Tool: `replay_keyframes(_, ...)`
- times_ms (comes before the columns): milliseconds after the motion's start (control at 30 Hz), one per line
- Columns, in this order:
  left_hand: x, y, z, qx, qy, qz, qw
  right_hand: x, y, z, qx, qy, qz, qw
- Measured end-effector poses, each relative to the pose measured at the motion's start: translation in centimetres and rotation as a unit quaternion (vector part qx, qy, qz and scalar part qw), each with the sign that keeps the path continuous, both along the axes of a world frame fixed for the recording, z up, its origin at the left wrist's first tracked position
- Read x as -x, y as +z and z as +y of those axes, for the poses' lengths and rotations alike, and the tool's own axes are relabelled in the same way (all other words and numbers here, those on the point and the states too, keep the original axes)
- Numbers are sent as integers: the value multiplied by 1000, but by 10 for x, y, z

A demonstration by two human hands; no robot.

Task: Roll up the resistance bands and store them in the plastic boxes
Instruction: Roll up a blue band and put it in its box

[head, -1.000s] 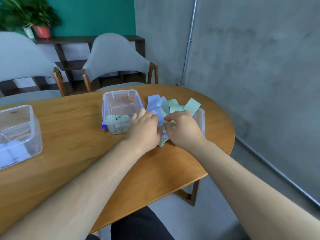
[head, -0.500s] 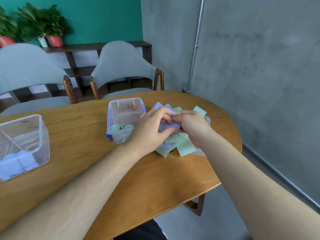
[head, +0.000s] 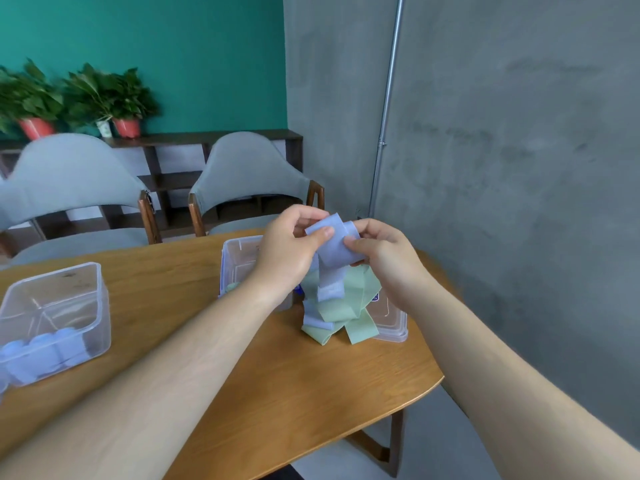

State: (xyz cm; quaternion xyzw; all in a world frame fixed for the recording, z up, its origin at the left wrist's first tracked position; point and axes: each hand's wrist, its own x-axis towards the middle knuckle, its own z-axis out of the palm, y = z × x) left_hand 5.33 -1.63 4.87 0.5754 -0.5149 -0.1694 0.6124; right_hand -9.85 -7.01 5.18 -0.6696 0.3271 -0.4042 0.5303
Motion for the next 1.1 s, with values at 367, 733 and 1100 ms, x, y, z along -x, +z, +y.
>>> replay_keyframes(367,-25,76,82,125,12,10,992,-42,72,56,60,35,-67,995)
replay_keyframes(733,-130,70,160,85,155,8,984,-167,60,110,50,144,9,988)
replay_keyframes(1100,-183,40,164,47,180,-2,983,-235,32,105,150,62,113,980)
